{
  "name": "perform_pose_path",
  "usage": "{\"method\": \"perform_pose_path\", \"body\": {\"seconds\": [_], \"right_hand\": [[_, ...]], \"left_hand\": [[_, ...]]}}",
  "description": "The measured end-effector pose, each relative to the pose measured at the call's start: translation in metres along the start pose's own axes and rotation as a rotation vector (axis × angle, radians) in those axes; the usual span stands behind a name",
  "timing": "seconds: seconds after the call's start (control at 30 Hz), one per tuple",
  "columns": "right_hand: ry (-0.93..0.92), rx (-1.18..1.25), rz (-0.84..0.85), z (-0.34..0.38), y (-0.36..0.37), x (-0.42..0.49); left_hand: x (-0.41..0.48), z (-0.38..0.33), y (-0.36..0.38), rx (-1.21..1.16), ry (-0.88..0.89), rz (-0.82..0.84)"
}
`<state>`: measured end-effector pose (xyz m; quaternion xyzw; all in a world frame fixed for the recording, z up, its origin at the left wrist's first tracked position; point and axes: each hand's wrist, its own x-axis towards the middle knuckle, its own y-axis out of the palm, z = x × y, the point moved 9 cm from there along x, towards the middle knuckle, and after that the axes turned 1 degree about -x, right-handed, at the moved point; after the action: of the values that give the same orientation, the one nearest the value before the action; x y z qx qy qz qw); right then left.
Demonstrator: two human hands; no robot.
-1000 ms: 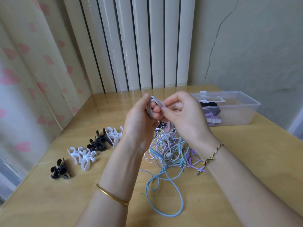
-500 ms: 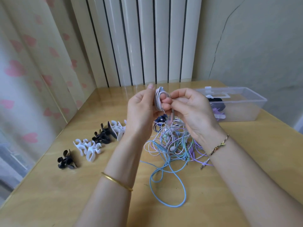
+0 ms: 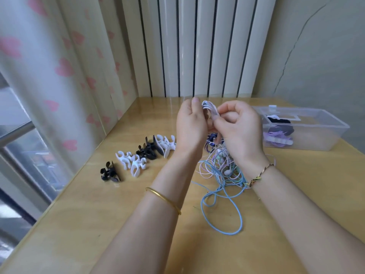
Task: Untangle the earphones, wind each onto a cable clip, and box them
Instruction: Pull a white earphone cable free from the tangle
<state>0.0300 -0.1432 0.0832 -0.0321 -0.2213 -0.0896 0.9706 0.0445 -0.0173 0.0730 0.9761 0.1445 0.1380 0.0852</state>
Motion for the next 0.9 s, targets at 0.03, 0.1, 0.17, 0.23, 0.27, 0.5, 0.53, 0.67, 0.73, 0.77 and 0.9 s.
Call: {"method": "perform_pose_path", "body": {"seconds": [0.03,0.1,0.17,0.23,0.27,0.5,0.53,0.67,0.73,0.77,0.9], "right_hand": [[0.015,0.008,0.004,-0.001,0.002,-0.001],[0.038,0.016,0.016,-0.003,0.007,-0.004],[0.024,-0.013,0.021,-0.004,0.012,-0.008],[-0.003,-0.065,0.014,-0.004,0.015,-0.011],[-0.014,-0.089,0.020,-0.005,0.017,-0.013],[-0.004,-0.212,0.115,-0.013,0.032,-0.016],[0.008,-0.210,0.125,-0.014,0.034,-0.017],[0.044,-0.143,0.150,-0.015,0.044,-0.019],[0.067,-0.092,0.147,-0.014,0.048,-0.020],[0.075,-0.071,0.142,-0.014,0.050,-0.021],[0.160,0.078,0.158,-0.018,0.060,-0.026]], "left_hand": [[-0.002,0.003,-0.001,-0.034,-0.043,0.017],[-0.006,0.008,-0.007,-0.068,-0.113,0.033],[-0.010,0.012,-0.014,-0.061,-0.149,0.034],[-0.012,0.014,-0.020,-0.046,-0.174,0.054],[-0.014,0.014,-0.022,-0.042,-0.185,0.076],[-0.014,0.016,-0.045,0.343,-0.101,0.232],[-0.013,0.015,-0.048,0.315,-0.088,0.235],[-0.012,0.010,-0.055,0.225,-0.029,0.223],[-0.013,0.007,-0.056,0.178,0.004,0.224],[-0.013,0.006,-0.056,0.161,0.018,0.225],[-0.009,0.007,-0.062,0.109,0.028,0.208]]}}
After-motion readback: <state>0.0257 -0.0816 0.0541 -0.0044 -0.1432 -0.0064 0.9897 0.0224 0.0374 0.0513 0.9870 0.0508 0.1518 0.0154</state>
